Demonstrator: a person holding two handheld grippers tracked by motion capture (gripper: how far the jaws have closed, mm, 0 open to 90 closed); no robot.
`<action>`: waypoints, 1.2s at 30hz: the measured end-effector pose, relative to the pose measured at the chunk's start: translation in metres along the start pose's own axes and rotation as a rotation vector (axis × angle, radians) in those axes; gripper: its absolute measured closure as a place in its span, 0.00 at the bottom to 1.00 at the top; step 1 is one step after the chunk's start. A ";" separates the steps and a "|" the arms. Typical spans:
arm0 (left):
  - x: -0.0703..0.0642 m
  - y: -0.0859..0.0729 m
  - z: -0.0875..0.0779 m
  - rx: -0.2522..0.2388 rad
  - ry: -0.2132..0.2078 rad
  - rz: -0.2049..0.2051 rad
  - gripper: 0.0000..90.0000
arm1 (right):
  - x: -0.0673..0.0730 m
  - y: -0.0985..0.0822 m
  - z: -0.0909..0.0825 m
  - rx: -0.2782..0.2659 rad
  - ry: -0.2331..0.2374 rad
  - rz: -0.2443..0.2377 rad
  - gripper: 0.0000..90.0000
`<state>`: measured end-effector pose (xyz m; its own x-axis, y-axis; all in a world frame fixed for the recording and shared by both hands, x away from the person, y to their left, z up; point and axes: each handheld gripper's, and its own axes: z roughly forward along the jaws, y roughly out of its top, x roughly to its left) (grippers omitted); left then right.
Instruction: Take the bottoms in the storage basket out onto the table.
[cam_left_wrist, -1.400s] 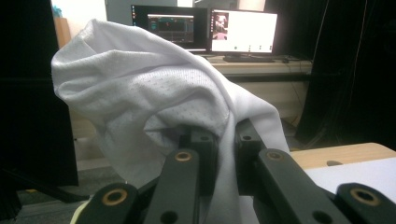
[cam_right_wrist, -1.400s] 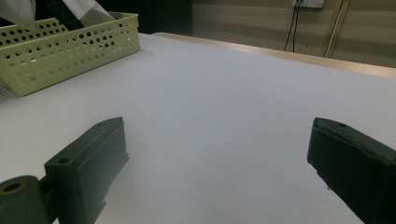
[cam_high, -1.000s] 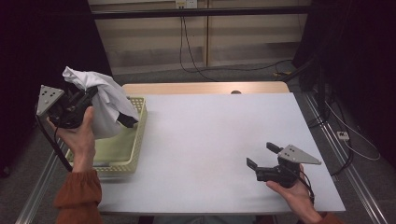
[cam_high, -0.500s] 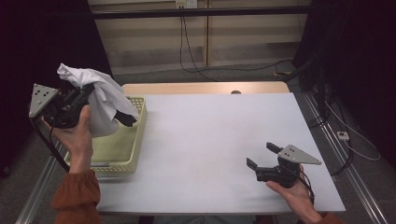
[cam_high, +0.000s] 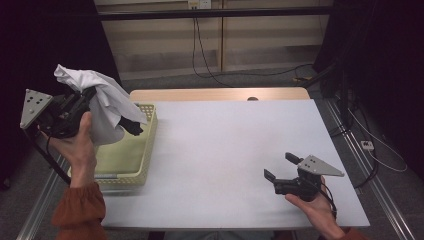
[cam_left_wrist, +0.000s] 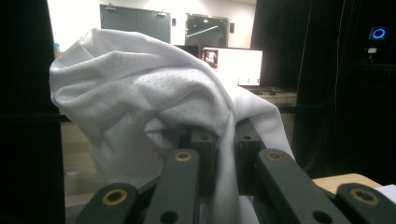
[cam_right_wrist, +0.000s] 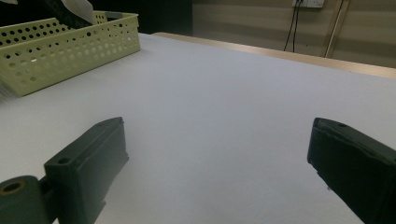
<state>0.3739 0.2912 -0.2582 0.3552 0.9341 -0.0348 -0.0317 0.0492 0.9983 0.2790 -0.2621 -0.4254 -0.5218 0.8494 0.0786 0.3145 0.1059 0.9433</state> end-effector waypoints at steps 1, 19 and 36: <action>-0.001 0.001 -0.001 -0.004 -0.002 0.001 0.92 | 0.000 0.000 0.000 -0.001 0.000 0.000 0.05; -0.013 0.018 -0.010 -0.037 -0.046 0.012 0.92 | 0.000 0.000 0.000 0.001 -0.001 0.001 0.05; -0.040 0.032 -0.013 -0.057 -0.123 0.048 0.92 | 0.000 0.000 0.001 0.002 -0.001 0.001 0.05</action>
<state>0.3468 0.2596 -0.2257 0.4634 0.8859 0.0223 -0.1032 0.0289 0.9942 0.2794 -0.2617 -0.4257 -0.5209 0.8499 0.0793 0.3169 0.1062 0.9425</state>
